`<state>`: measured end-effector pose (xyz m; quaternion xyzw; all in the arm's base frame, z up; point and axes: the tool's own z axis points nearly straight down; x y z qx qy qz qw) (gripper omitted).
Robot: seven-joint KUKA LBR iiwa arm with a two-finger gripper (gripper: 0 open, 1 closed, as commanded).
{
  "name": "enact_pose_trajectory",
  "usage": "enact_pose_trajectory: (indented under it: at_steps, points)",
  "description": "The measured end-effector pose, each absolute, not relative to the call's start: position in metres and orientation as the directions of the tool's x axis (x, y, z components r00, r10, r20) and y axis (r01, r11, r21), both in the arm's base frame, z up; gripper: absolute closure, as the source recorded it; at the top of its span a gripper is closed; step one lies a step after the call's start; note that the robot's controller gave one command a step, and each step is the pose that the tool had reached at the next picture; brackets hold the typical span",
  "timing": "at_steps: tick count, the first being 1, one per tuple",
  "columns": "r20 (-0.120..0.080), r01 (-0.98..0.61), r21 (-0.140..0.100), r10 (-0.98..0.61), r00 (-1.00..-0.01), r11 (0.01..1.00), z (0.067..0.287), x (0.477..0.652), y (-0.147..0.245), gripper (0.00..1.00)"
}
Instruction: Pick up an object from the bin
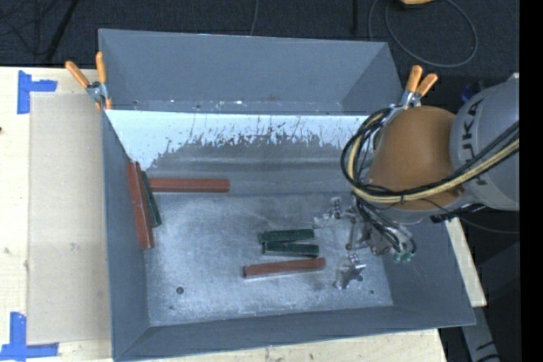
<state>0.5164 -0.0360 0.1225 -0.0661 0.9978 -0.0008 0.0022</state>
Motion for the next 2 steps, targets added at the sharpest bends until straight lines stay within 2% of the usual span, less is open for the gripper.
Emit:
enact_pose_trajectory:
  at_steps: [1,2]
  points:
    - [-0.016,-0.026,0.001,-0.026,-1.000,1.000,0.0761,0.5682,-0.0128,1.00]
    - [-0.016,-0.026,0.001,-0.026,-1.000,1.000,0.0761,0.5682,-0.0128,1.00]
